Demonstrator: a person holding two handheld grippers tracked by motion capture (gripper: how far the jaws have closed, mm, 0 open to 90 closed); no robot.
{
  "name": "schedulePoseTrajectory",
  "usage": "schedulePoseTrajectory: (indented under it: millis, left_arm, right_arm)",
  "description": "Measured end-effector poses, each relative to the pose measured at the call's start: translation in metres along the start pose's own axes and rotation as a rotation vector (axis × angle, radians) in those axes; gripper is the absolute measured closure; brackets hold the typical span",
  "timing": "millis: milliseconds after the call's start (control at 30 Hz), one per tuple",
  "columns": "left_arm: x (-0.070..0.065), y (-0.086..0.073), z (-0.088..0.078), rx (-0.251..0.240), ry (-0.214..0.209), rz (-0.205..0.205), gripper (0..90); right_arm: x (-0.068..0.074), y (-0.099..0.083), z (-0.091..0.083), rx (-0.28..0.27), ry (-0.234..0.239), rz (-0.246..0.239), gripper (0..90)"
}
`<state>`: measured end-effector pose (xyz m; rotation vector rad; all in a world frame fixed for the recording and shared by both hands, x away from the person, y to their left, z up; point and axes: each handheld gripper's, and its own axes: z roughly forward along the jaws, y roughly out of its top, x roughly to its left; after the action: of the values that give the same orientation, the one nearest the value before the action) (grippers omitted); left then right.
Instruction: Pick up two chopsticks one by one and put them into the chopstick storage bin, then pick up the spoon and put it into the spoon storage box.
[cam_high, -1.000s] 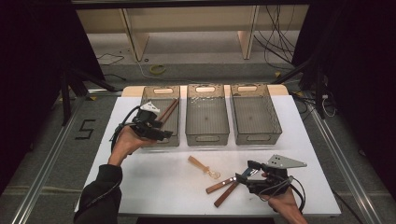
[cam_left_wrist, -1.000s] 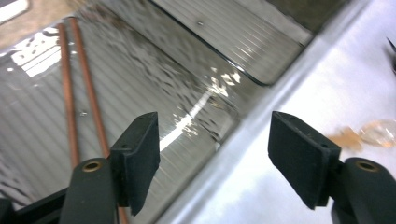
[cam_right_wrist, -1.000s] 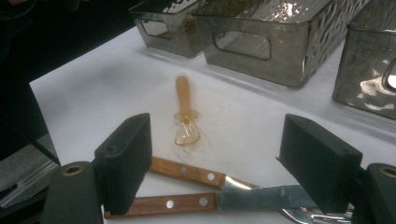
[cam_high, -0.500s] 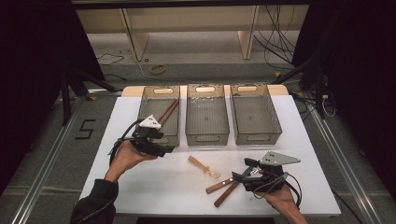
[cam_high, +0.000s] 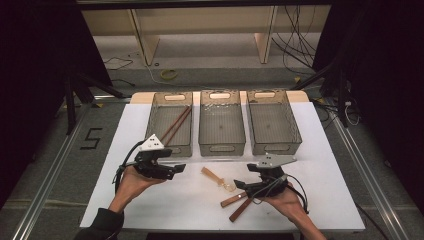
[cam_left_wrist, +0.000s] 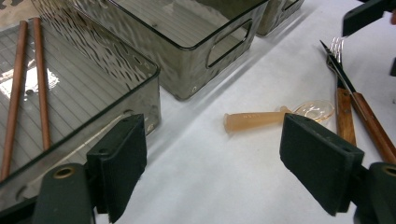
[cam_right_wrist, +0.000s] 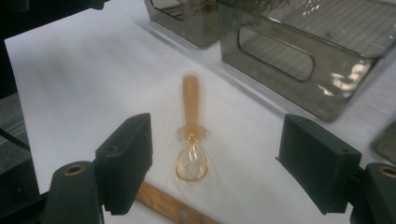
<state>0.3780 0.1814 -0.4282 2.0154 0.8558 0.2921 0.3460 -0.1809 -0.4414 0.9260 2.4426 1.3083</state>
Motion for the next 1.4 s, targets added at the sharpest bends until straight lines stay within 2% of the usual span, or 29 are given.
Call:
schedulePoseTrajectory:
  millis: [133,333,733,967,1067,1400]
  left_arm:
    - [-0.004,-0.008,-0.002,-0.035,0.007,-0.009,22.0]
    - [-0.008,-0.02,-0.003,-0.055,0.001,-0.028,21.4]
    - [-0.016,-0.033,-0.004,-0.081,0.015,-0.037,20.4]
    - [-0.021,-0.036,-0.003,-0.078,0.026,-0.01,20.0]
    - [-0.023,-0.038,-0.004,-0.096,0.021,-0.014,19.7]
    - [-0.025,-0.042,-0.005,-0.102,0.029,-0.003,19.3]
  right_arm:
    - [0.002,0.009,0.012,0.022,0.007,-0.022,27.5]
    - [0.005,0.018,0.032,0.075,0.016,-0.059,29.4]
    - [0.006,0.027,0.067,0.193,0.037,-0.085,38.0]
    - [0.005,0.031,0.084,0.24,0.05,-0.096,43.2]
    - [0.004,0.032,0.091,0.26,0.049,-0.092,45.9]
    - [0.006,0.03,0.103,0.305,0.067,-0.112,55.0]
